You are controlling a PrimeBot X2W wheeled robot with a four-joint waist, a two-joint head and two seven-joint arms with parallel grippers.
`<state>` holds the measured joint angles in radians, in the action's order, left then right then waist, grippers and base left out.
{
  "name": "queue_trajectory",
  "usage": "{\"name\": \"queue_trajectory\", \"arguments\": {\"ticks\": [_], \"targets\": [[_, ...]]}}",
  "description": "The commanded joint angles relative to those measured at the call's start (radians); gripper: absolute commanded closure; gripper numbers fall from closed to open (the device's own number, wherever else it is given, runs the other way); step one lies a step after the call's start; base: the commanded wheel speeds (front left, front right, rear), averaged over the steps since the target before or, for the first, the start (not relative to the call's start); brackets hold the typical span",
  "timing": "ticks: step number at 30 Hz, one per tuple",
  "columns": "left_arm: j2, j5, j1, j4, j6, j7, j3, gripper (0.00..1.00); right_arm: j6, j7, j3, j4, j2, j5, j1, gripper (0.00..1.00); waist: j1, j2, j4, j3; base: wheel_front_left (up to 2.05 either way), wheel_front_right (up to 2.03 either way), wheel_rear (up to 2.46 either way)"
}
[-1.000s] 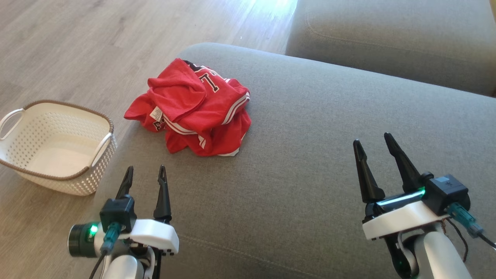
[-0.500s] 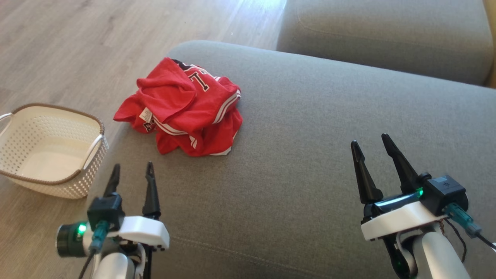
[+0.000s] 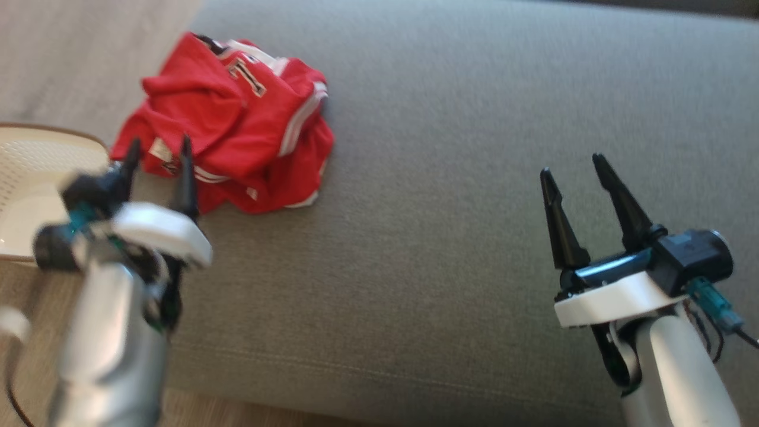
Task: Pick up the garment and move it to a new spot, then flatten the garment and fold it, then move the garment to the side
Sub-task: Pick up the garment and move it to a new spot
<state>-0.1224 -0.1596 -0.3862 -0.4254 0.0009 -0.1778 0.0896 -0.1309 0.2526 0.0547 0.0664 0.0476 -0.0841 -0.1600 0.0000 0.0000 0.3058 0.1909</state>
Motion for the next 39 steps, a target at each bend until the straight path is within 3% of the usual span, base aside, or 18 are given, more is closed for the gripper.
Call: {"name": "queue_trajectory", "arguments": {"ticks": [1,4,9,17,27,29,39], "targets": [[-0.041,-0.029,-0.067,0.004,-0.020,0.023,-0.048,0.00,0.000,0.009,0.023,-0.041,0.003,0.010,-0.036,0.00,0.0000,0.0000,-0.043,0.066,0.00,0.00,0.00],[-0.098,-0.077,-0.164,-0.077,-0.077,0.107,-0.066,0.00,0.000,0.009,0.019,-0.053,0.003,0.024,-0.062,0.00,0.0000,0.0000,-0.073,0.120,0.00,0.00,0.00],[-0.189,-0.104,-0.289,-0.196,-0.115,0.192,-0.056,0.00,0.000,0.009,0.013,-0.070,0.003,0.022,-0.091,0.00,0.0000,0.0000,-0.117,0.190,0.00,0.00,0.00],[-0.275,-0.124,-0.442,-0.377,-0.130,0.272,0.012,0.00,0.000,0.009,0.004,-0.082,0.003,0.040,-0.112,0.00,0.0000,0.0000,-0.169,0.244,0.00,0.00,0.00],[-0.306,-0.154,-0.535,-0.542,-0.131,0.314,0.114,0.00,0.000,0.009,0.005,-0.091,0.003,0.043,-0.120,0.00,0.0000,0.0000,-0.204,0.273,0.00,0.00,0.00],[-0.308,-0.163,-0.544,-0.556,-0.131,0.302,0.135,1.00,0.000,0.009,0.005,-0.090,0.003,0.041,-0.122,0.00,0.0000,0.0000,-0.207,0.272,0.00,0.00,0.00],[-0.331,-0.161,-0.599,-0.591,-0.101,0.089,0.144,1.00,0.000,0.009,0.003,-0.068,0.003,0.027,-0.114,0.00,0.0000,0.0000,-0.187,0.186,0.00,0.00,0.00]]}}
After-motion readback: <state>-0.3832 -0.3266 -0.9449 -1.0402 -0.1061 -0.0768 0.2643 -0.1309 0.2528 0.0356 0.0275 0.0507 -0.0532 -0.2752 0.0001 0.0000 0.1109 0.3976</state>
